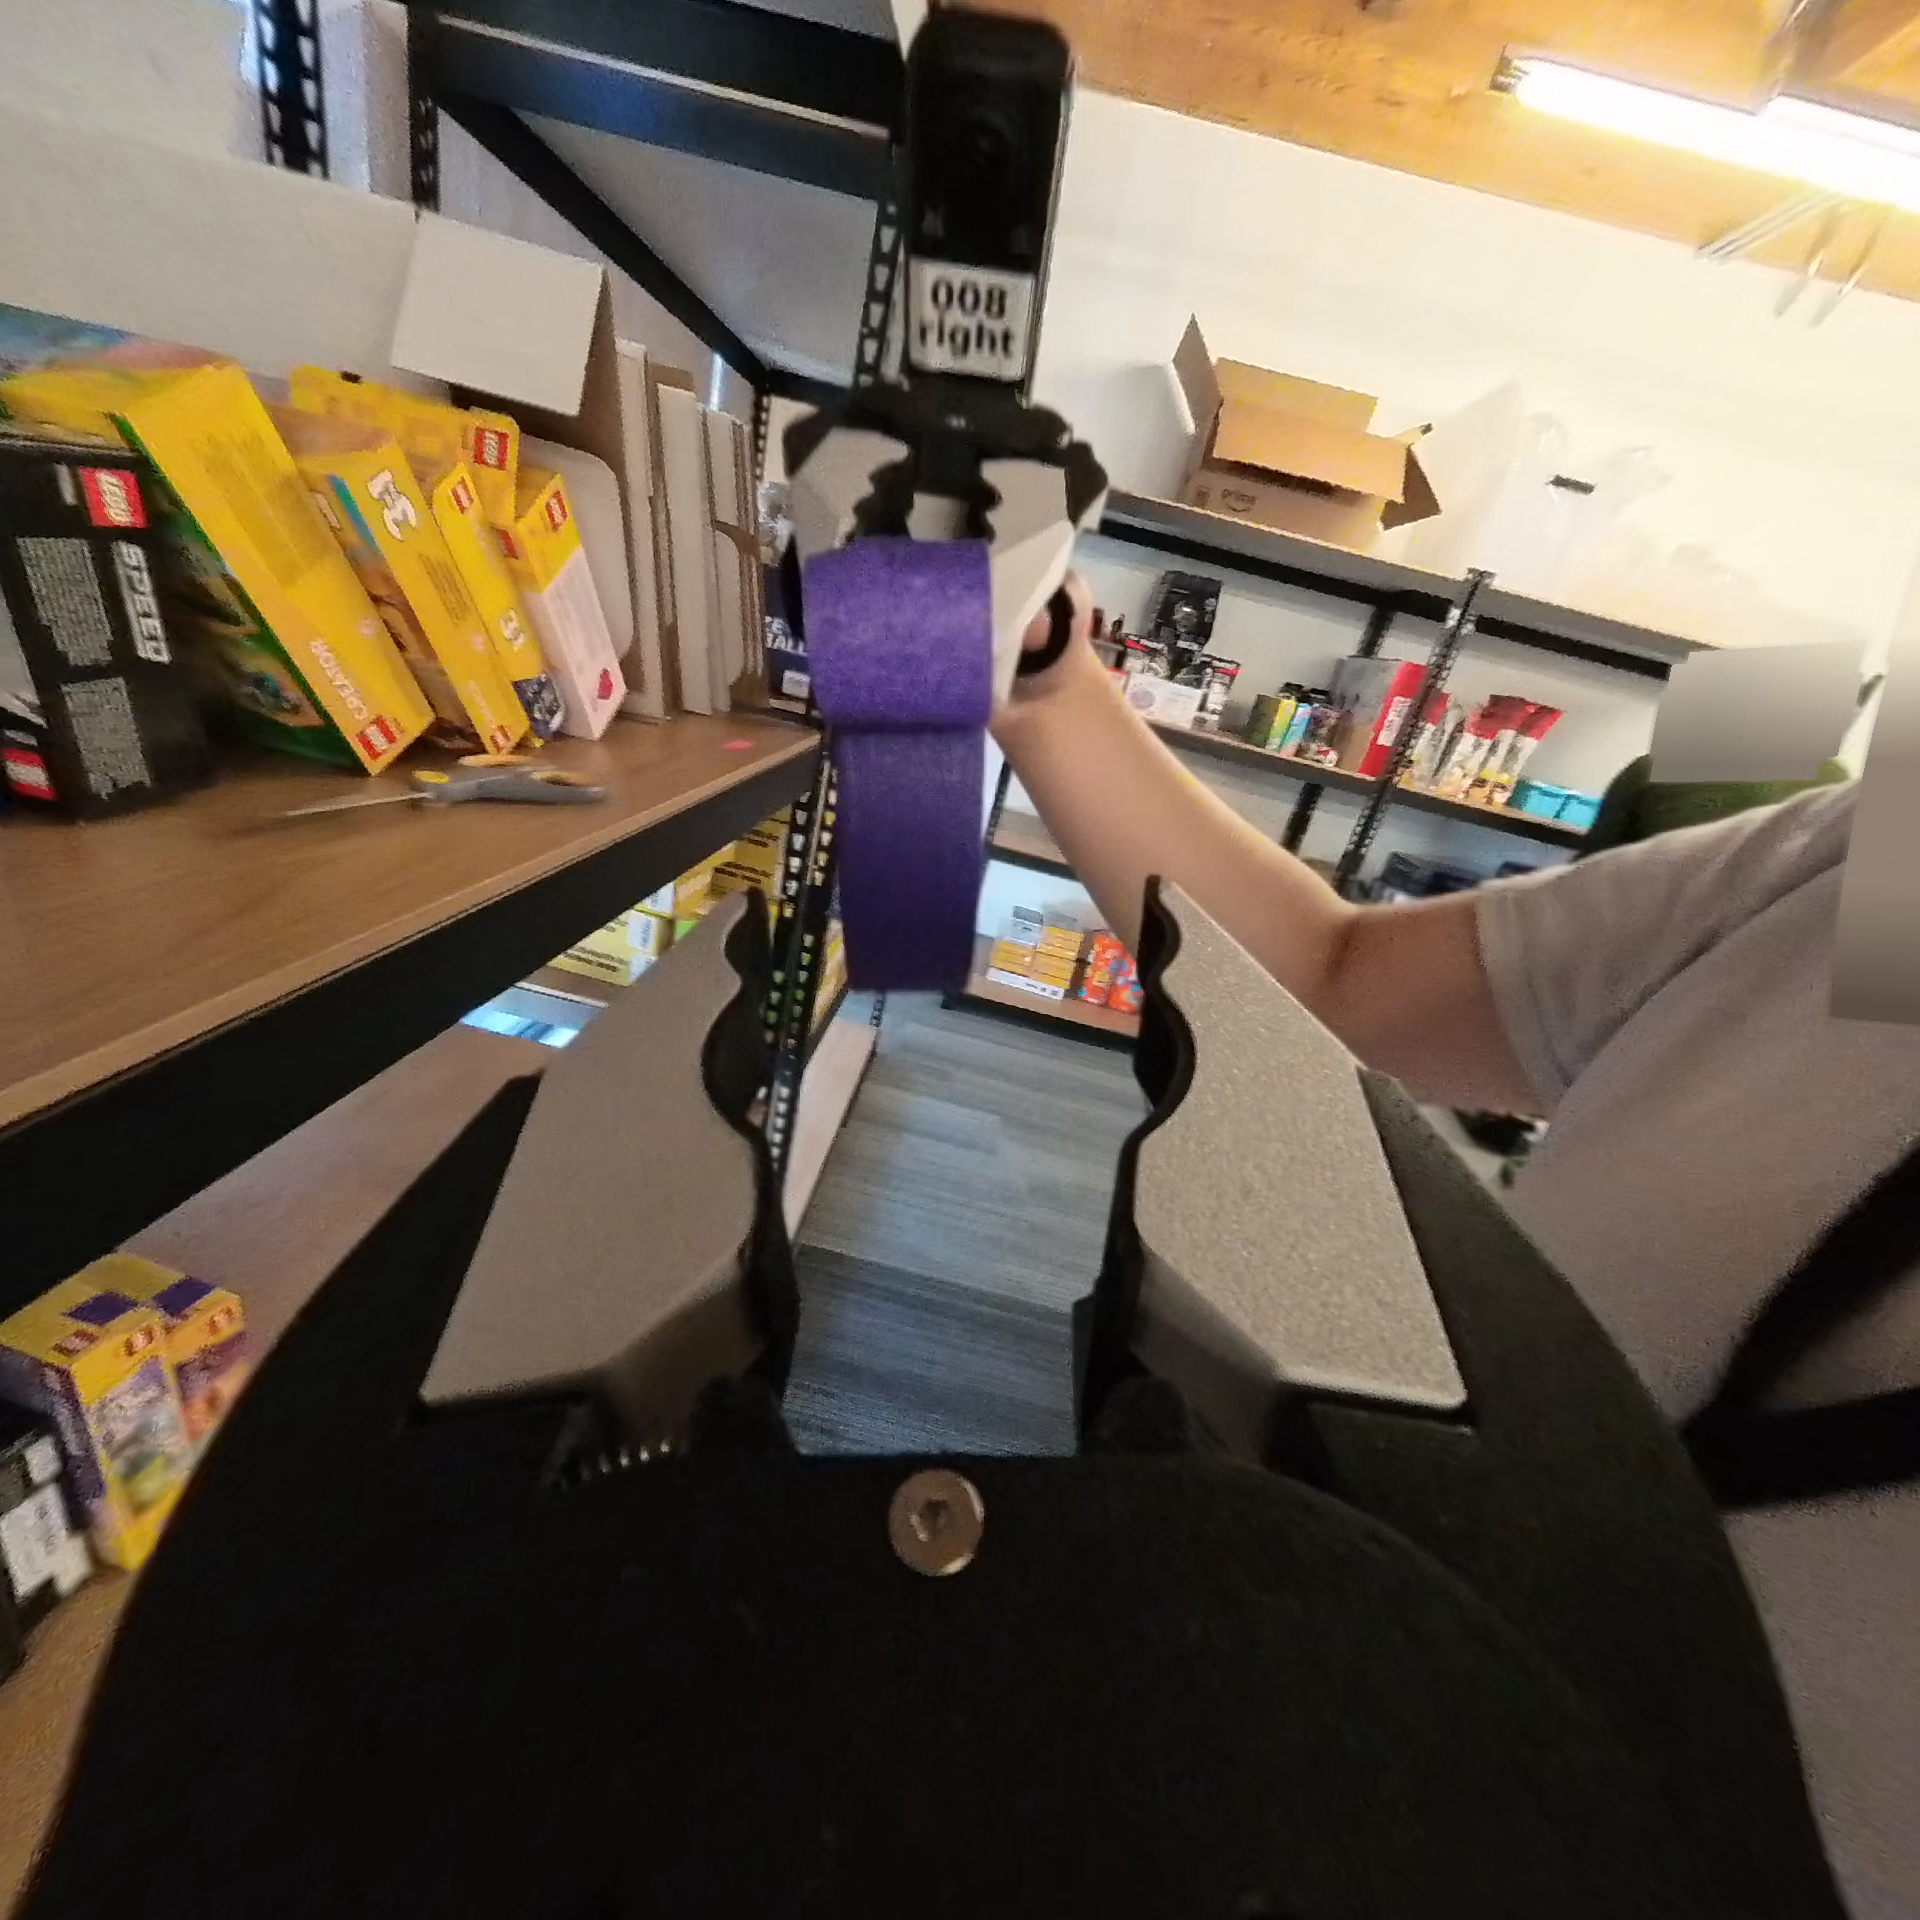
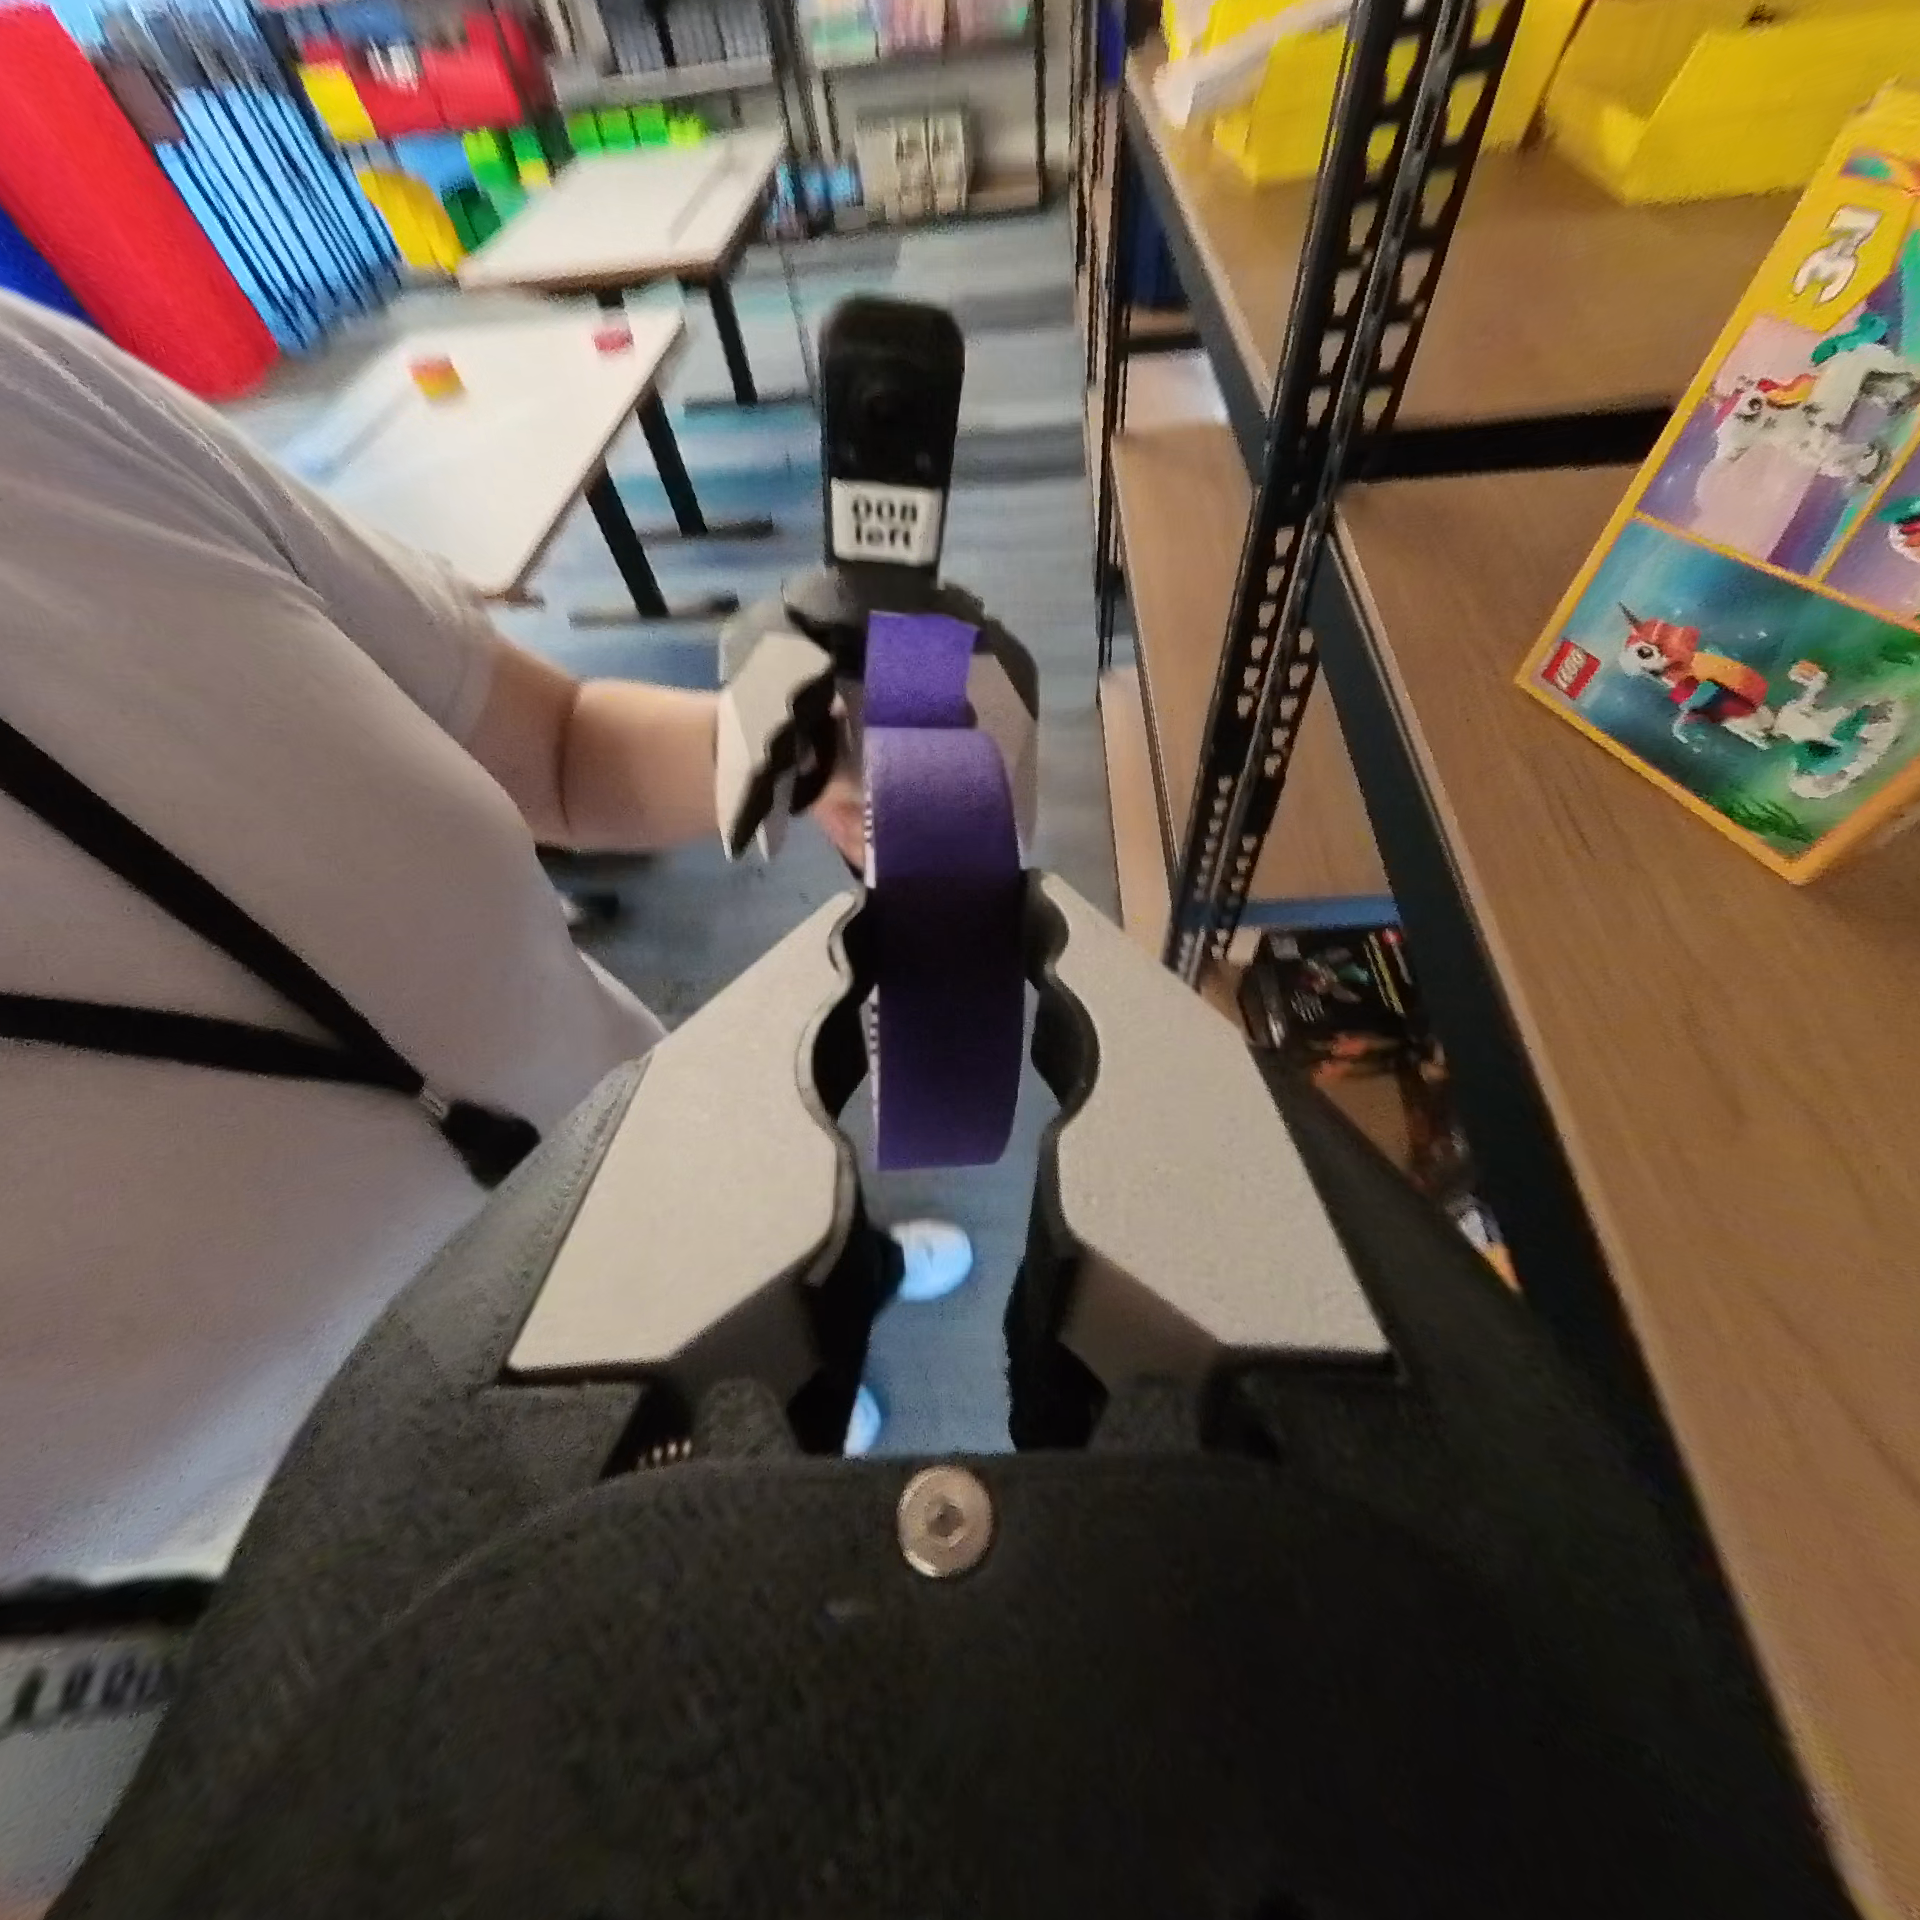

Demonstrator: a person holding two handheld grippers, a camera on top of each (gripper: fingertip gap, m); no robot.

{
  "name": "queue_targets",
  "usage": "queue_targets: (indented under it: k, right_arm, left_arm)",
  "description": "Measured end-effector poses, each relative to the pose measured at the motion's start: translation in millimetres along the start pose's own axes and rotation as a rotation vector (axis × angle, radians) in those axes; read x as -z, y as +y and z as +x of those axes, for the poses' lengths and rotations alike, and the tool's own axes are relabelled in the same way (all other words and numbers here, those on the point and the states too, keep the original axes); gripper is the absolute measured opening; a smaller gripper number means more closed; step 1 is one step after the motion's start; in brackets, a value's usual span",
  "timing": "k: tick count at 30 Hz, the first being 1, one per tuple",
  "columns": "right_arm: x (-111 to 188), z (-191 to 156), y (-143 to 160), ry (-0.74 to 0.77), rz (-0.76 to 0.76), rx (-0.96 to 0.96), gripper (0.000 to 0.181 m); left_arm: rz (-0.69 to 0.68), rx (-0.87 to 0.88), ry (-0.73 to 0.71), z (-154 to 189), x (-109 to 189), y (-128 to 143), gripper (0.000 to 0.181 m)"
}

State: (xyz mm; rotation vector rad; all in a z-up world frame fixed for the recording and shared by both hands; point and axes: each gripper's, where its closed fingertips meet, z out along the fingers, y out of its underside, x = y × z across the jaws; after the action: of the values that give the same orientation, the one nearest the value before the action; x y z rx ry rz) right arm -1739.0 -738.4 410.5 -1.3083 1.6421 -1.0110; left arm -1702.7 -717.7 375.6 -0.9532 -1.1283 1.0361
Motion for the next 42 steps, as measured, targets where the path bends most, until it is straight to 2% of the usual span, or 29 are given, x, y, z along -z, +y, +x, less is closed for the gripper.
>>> queue_targets:
  k: [2, 4, 6, 10, 13, 15, 16, 18, 21, 23, 25, 26, 28, 31, 33, 36, 39, 42]
  right_arm:
    - [-9, -2, 9, -0.008, 0.108, -0.042, 0.026]
    - [-21, -2, 24, -0.003, 0.217, -0.089, 0.027]
    - [-30, 0, 42, 0.018, 0.344, -0.130, 0.026]
    - [-52, 8, 88, 0.120, 0.506, -0.206, 0.031]
    - [-60, 18, 127, 0.229, 0.574, -0.293, 0.067]
    - [-49, 27, 158, 0.330, 0.644, -0.361, 0.072]
    - [-38, 35, 179, 0.413, 0.675, -0.402, 0.073]
    - [-4, 53, 241, 0.655, 0.688, -0.455, 0.074]
    - [79, 74, 363, 1.048, 0.682, -0.577, 0.066]
    - [146, 81, 445, 1.313, 0.599, -0.616, 0.066]
    - [210, 88, 515, 1.515, 0.446, -0.607, 0.074]
    - [238, 94, 543, 1.575, 0.390, -0.609, 0.081]
    - [288, 113, 593, 1.629, 0.304, -0.642, 0.084]
    - [352, 150, 652, 1.682, 0.238, -0.680, 0.088]
    - [374, 177, 687, 1.661, 0.183, -0.706, 0.089]
    - [383, 214, 717, 1.593, 0.155, -0.692, 0.093]
    - [375, 240, 738, 1.527, 0.090, -0.650, 0.094]
    - [376, 258, 747, 1.531, 0.119, -0.598, 0.097]
  left_arm:
    - [0.005, -0.036, -0.007, -5, -6, 5, 0.060]
    - [-0.017, -0.054, 0.011, -7, -5, 14, 0.027]
    - [-0.055, -0.051, 0.033, -12, 2, 29, 0.026]
    - [-0.145, 0.168, 0.079, -27, 18, 66, 0.026]
    - [-0.167, 0.367, 0.110, -34, 30, 94, 0.026]
    - [-0.178, 0.461, 0.100, -43, 39, 113, 0.026]
    - [-0.178, 0.486, 0.088, -47, 44, 120, 0.026]
    - [-0.183, 0.517, 0.053, -52, 53, 128, 0.025]
    - [-0.204, 0.486, -0.002, -56, 61, 126, 0.025]
    - [-0.194, 0.469, -0.040, -62, 60, 118, 0.025]
    - [-0.148, 0.469, -0.066, -66, 52, 103, 0.025]
    - [-0.120, 0.464, -0.079, -66, 46, 95, 0.025]
    - [-0.069, 0.434, -0.112, -64, 31, 81, 0.026]
    - [0.010, 0.406, -0.184, -61, 1, 66, 0.026]
    - [0.075, 0.414, -0.231, -61, -20, 58, 0.026]
    - [0.144, 0.419, -0.277, -60, -50, 47, 0.026]
    - [0.152, 0.409, -0.328, -59, -76, 41, 0.026]
    - [0.146, 0.387, -0.360, -57, -96, 40, 0.026]
